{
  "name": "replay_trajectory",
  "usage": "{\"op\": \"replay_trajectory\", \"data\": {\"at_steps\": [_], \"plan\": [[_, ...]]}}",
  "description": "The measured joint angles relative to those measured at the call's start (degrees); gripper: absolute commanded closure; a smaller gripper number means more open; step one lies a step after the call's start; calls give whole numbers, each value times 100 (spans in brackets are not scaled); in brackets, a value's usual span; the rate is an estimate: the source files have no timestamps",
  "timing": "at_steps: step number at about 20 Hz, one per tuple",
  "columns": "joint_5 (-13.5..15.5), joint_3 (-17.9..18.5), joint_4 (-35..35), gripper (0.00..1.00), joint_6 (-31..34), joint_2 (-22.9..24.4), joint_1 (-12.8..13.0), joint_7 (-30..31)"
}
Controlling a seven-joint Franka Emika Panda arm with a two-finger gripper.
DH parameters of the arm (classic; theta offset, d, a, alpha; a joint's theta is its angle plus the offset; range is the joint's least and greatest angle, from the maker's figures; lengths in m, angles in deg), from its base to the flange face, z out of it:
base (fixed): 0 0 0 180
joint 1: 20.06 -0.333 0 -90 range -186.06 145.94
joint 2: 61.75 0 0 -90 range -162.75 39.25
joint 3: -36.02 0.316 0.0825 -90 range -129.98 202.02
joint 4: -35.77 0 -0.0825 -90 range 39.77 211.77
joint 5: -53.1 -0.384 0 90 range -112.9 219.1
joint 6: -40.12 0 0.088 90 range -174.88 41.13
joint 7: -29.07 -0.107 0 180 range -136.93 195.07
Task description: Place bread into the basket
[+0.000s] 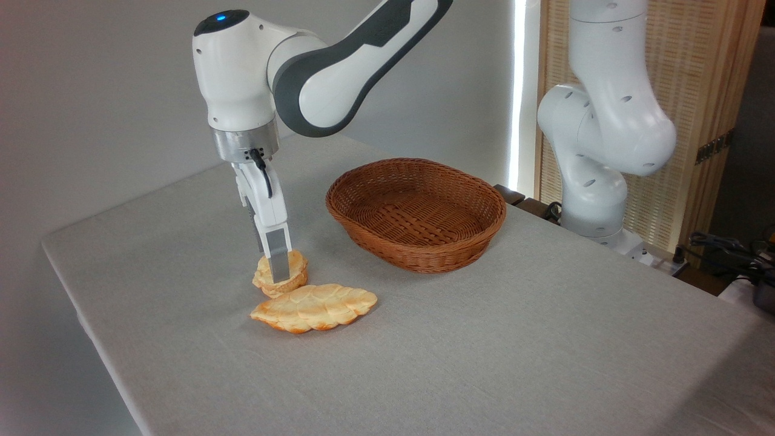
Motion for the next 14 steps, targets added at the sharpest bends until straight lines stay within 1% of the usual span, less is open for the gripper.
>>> {"op": "replay_trajectory", "data": {"at_steps": [8, 14], "plan": [[-7, 3, -46, 0, 0, -16, -12, 0], [-30, 4, -47, 0, 0, -151, -16, -4]]}}
